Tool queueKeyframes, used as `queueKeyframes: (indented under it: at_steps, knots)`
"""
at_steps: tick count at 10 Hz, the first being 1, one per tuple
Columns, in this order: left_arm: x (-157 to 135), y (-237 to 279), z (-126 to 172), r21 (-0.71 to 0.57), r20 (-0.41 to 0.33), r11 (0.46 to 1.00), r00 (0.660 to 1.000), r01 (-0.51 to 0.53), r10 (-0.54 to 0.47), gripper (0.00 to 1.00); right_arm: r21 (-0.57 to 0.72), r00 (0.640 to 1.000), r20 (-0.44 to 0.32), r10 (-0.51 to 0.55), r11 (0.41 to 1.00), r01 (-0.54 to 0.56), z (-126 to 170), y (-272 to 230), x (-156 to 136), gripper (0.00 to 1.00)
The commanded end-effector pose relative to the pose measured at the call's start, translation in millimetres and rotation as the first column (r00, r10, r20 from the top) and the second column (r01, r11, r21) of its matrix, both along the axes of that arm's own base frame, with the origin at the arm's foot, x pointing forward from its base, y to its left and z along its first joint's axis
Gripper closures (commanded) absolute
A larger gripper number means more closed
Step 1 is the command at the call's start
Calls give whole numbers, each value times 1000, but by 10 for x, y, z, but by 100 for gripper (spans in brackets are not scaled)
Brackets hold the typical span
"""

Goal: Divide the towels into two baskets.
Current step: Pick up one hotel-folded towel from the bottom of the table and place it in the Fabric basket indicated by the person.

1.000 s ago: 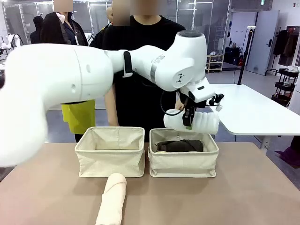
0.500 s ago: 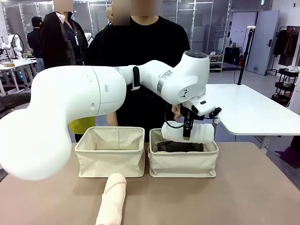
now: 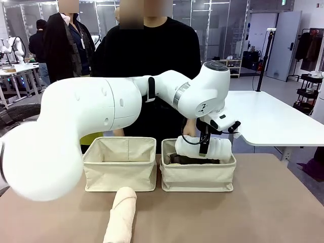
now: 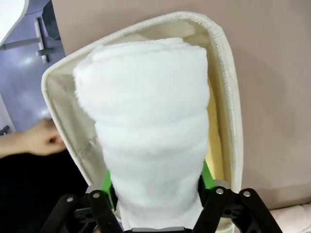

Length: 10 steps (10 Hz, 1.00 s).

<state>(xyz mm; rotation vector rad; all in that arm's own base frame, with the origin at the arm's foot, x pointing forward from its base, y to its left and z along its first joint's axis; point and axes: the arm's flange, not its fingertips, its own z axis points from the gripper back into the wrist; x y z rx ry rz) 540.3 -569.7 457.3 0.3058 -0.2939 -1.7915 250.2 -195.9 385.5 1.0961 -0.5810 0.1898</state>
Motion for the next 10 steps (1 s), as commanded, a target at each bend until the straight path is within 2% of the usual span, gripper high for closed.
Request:
queueKeyframes:
  at_steps: [1, 2, 3, 6, 7, 8, 10]
  knots:
    - [62, -27, 121, 10, 59, 999, 997, -52, 52, 0, 10, 1000, 24, -4, 1000, 4, 18, 5, -19, 0]
    - [68, -14, 115, 6, 47, 998, 997, -58, 58, 10, 10, 1000, 24, -4, 1000, 4, 18, 5, -19, 0]
    - [66, -6, 112, 9, 42, 998, 997, -62, 62, 1, 10, 1000, 24, -4, 1000, 4, 18, 5, -19, 0]
    - [55, 27, 176, -25, 44, 997, 996, -74, 75, 0, 10, 1000, 24, -4, 1000, 4, 18, 5, -19, 0]
    - [-10, 74, 265, -77, 40, 996, 998, -54, 57, 0, 10, 1000, 24, -4, 1000, 4, 18, 5, -19, 0]
    - [70, 55, 94, -12, 26, 999, 999, -41, 42, 0, 10, 1000, 24, -4, 1000, 4, 18, 5, -19, 0]
    - [70, 55, 94, -12, 26, 999, 999, -41, 42, 0, 10, 1000, 24, -4, 1000, 4, 18, 5, -19, 0]
